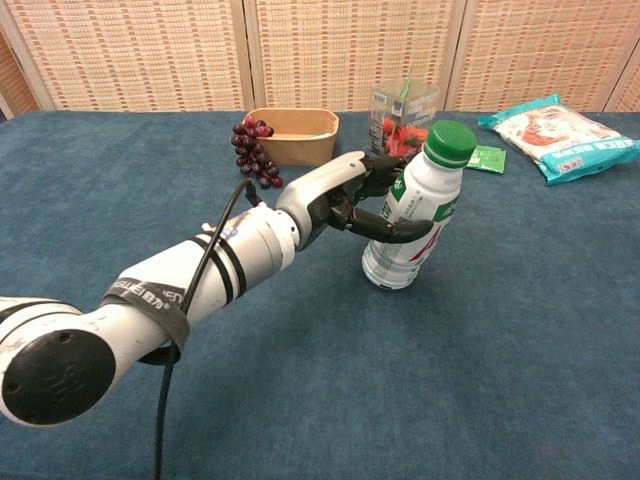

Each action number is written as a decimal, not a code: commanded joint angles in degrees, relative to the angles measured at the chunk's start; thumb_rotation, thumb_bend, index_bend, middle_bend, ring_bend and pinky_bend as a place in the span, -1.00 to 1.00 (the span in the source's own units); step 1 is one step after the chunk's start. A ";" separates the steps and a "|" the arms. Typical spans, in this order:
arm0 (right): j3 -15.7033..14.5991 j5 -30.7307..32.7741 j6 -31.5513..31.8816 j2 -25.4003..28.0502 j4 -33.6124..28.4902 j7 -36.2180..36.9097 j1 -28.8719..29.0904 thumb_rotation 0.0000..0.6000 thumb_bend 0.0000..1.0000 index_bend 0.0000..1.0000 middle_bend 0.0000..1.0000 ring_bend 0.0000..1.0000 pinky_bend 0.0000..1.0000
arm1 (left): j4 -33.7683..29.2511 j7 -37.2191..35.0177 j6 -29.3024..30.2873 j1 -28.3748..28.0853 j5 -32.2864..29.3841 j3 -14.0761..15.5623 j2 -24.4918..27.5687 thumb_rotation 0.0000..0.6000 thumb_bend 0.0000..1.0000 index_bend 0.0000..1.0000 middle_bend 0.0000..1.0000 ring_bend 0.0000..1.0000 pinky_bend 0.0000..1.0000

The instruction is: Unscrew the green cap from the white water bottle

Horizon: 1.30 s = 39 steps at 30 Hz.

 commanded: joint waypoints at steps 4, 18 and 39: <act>0.32 0.12 -1.46 0.11 -1.26 -1.06 1.11 1.00 -0.55 -1.00 -1.00 -1.00 -1.00 | 0.88 1.33 0.51 -0.29 -1.13 -0.58 -1.16 1.00 -0.35 -0.28 -0.17 -1.00 -1.00; 1.05 0.49 -6.14 -0.32 -5.89 -6.35 4.45 1.00 -0.55 -1.00 -1.00 -1.00 -1.00 | -3.28 -2.48 6.48 4.39 1.15 2.15 2.37 1.00 -0.03 0.05 0.11 -0.86 -1.00; 5.86 9.72 -18.12 -3.68 -15.11 -27.46 13.84 1.00 -0.55 -0.81 -1.00 -1.00 -1.00 | -6.23 2.98 5.82 8.87 -1.70 4.50 3.16 1.00 0.57 0.35 0.44 -0.67 -1.00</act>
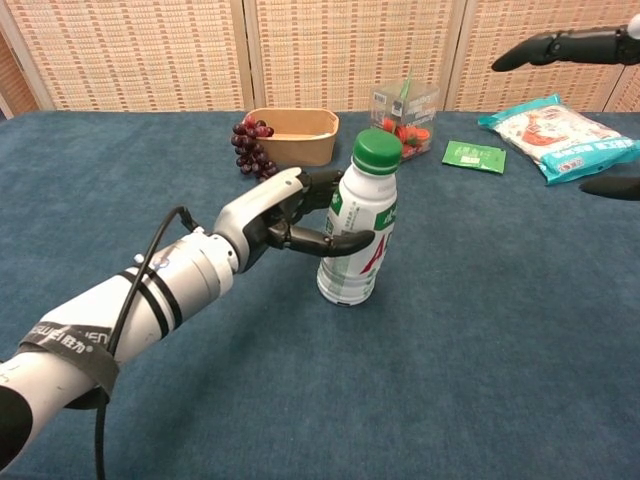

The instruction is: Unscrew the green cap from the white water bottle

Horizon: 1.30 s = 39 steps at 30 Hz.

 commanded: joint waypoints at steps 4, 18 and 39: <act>3.05 9.04 -5.64 -1.56 -2.21 -10.59 5.46 1.00 -0.55 -0.61 -1.00 -1.00 -1.00 | 0.69 -0.32 -0.33 0.09 -1.42 -1.47 -1.04 1.00 0.58 0.36 0.50 -0.61 -1.00; 4.63 20.61 -7.24 -8.34 0.40 -18.16 12.06 1.00 -0.55 -0.60 -1.00 -1.00 -1.00 | 2.88 -1.31 -0.24 -0.20 -0.34 -1.96 -1.94 1.00 0.68 0.39 0.53 -0.56 -1.00; 2.67 25.61 -3.76 -11.21 -0.48 -22.02 15.63 1.00 -0.55 -0.60 -1.00 -1.00 -1.00 | 4.13 -2.58 0.86 -0.34 1.04 -2.17 -2.36 1.00 0.86 0.43 0.63 -0.38 -1.00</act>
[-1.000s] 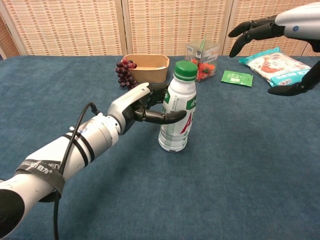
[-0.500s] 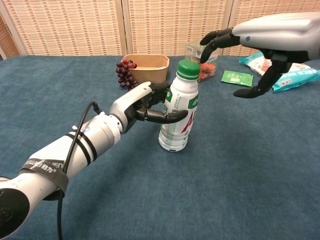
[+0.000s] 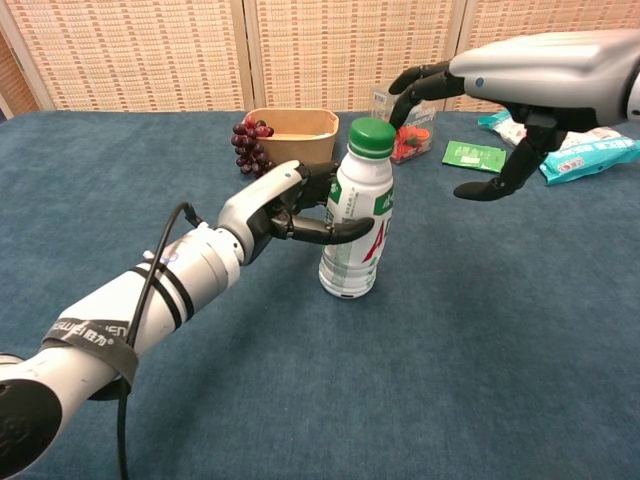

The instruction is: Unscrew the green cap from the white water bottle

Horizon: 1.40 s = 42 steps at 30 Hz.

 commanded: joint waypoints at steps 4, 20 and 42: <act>-0.36 1.11 0.54 -0.19 0.48 0.11 0.52 1.00 -0.55 -0.60 -1.00 -1.00 -1.00 | -0.36 0.37 0.38 0.13 0.61 0.53 0.23 1.00 0.90 0.43 0.64 -0.37 -1.00; -1.34 1.08 0.55 -0.28 -0.73 0.93 2.18 1.00 -0.55 -0.60 -1.00 -1.00 -1.00 | -1.02 0.19 -5.03 -1.08 -1.97 -0.22 0.90 1.00 1.00 0.44 0.71 -0.34 -1.00; -3.58 -3.82 1.78 -0.50 -5.04 -0.26 3.26 1.00 -0.55 -0.60 -1.00 -1.00 -1.00 | -1.24 -0.98 -11.79 -2.72 -4.82 -1.36 2.52 1.00 1.00 0.45 0.76 -0.27 -1.00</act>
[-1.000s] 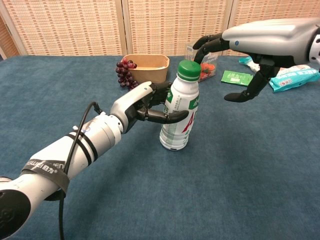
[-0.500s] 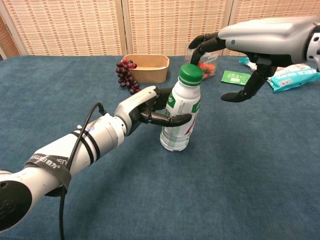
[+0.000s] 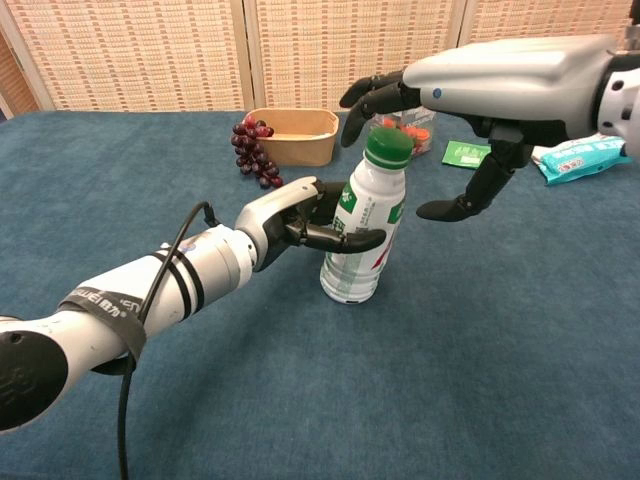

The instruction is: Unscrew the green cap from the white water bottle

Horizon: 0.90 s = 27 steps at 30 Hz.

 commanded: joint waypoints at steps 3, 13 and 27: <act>0.12 -2.66 2.84 0.70 -0.28 1.18 -1.31 1.00 -0.55 -0.64 -1.00 -1.00 -1.00 | -0.09 0.13 -0.20 0.16 -0.06 0.22 0.16 1.00 1.00 0.45 0.76 -0.27 -1.00; -0.51 1.32 2.22 2.13 3.70 2.42 -2.17 1.00 -0.55 -0.66 -1.00 -1.00 -1.00 | -0.78 1.69 0.06 0.18 -0.09 0.30 0.34 1.00 1.00 0.45 0.76 -0.27 -1.00; -1.17 0.18 0.95 1.47 3.66 2.54 -1.66 1.00 -0.55 -0.65 -1.00 -1.00 -1.00 | 0.82 2.59 -1.20 -0.50 -0.82 -0.05 -0.62 1.00 1.00 0.45 0.76 -0.27 -1.00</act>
